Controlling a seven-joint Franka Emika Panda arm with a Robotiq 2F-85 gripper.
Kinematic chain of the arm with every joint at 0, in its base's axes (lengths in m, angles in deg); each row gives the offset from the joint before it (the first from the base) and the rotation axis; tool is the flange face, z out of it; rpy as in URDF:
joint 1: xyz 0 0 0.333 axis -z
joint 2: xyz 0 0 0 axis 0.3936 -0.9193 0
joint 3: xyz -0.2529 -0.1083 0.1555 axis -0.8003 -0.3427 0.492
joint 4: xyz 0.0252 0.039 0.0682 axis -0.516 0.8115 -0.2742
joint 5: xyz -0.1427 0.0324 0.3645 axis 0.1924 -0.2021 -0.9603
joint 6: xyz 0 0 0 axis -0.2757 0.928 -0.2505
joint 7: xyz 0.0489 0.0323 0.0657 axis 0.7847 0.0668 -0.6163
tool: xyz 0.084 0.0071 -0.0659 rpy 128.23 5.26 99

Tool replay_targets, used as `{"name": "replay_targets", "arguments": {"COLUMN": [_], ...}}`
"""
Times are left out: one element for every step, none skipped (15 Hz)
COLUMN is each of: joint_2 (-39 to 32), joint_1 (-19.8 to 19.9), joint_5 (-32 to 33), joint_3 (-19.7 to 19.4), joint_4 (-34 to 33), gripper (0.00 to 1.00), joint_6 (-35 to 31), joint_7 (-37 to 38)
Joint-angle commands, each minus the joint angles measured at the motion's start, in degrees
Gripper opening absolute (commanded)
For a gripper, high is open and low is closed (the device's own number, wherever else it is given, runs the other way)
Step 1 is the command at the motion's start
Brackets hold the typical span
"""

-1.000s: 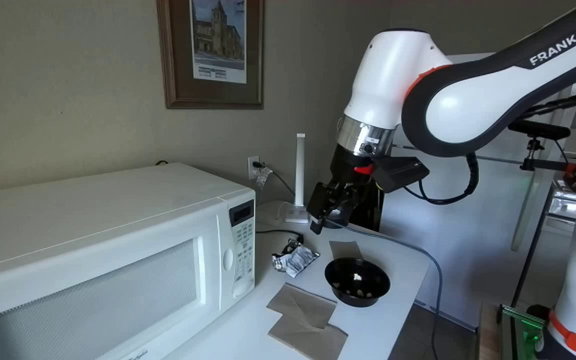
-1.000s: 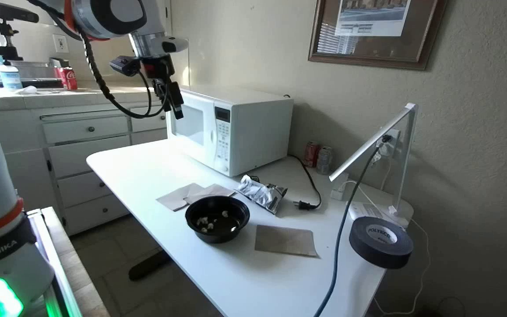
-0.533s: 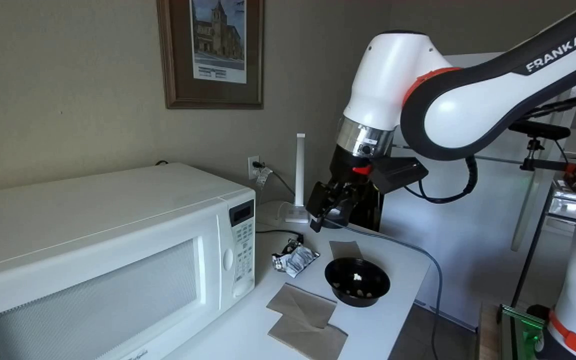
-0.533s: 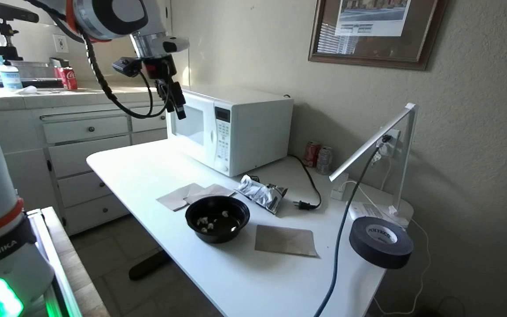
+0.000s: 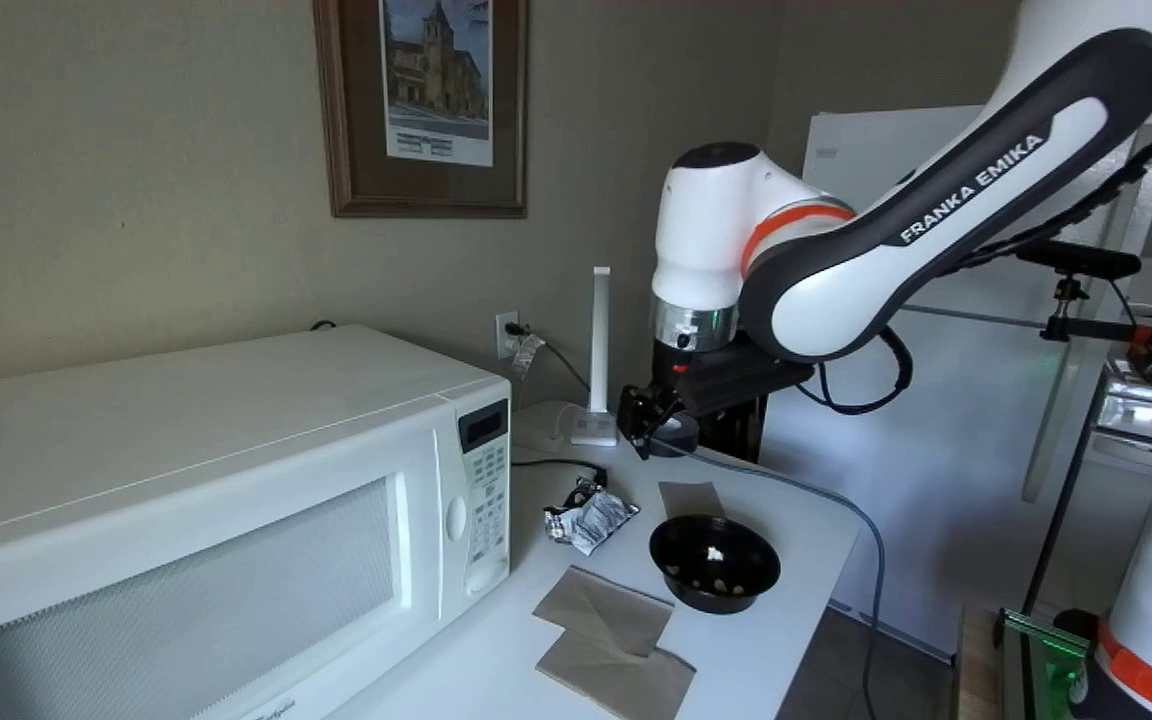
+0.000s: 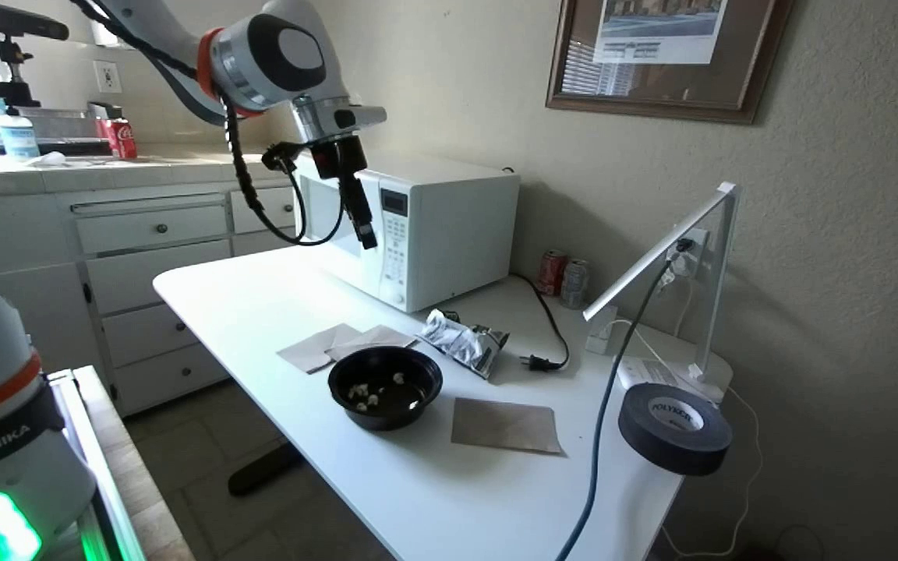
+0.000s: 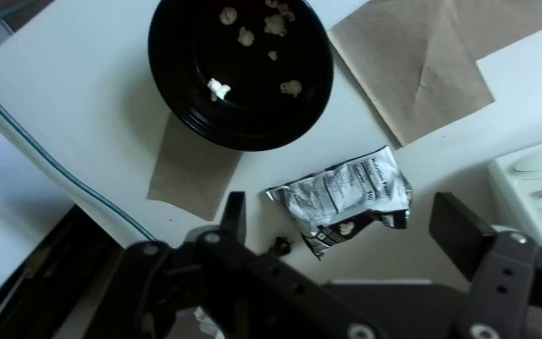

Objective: Pick up the black bowl and pour all the popcorn onto the brown paper in front of the microwave

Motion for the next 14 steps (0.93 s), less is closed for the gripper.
{"name": "replay_targets", "arguments": {"joint_2": [-11.20,-13.21,-15.29,-17.04,-18.48,-19.64,-20.58,-21.48,-22.16,-22.80,-23.52,-23.92,-24.41,-24.76], "joint_1": [-1.37,-2.64,-3.71,-4.75,-5.69,-6.51,-7.17,-7.56,-7.96,-8.17,-8.23,-8.36,-8.39,-8.47], "joint_5": [4.28,3.82,2.97,1.92,1.03,-0.14,-1.30,-2.19,-3.07,-4.04,-5.26,-6.21,-6.35,-6.57], "joint_3": [-3.09,-4.68,-6.57,-8.46,-10.35,-12.20,-13.94,-15.61,-17.04,-18.41,-19.71,-20.75,-21.92,-22.94], "joint_4": [-8.18,-9.79,-11.03,-12.22,-13.19,-13.93,-14.30,-14.27,-14.42,-14.34,-14.35,-14.30,-13.98,-13.57], "gripper": [1.00,1.00,1.00,1.00,1.00,1.00,1.00,1.00,1.00,1.00,1.00,1.00,1.00,1.00], "joint_6": [8.66,11.19,12.28,13.26,13.34,12.90,11.98,10.22,9.10,7.92,6.55,5.76,3.97,1.99], "joint_7": [8.57,9.53,9.80,9.56,9.28,8.35,7.05,6.28,5.80,5.13,4.58,4.36,4.99,5.90]}}
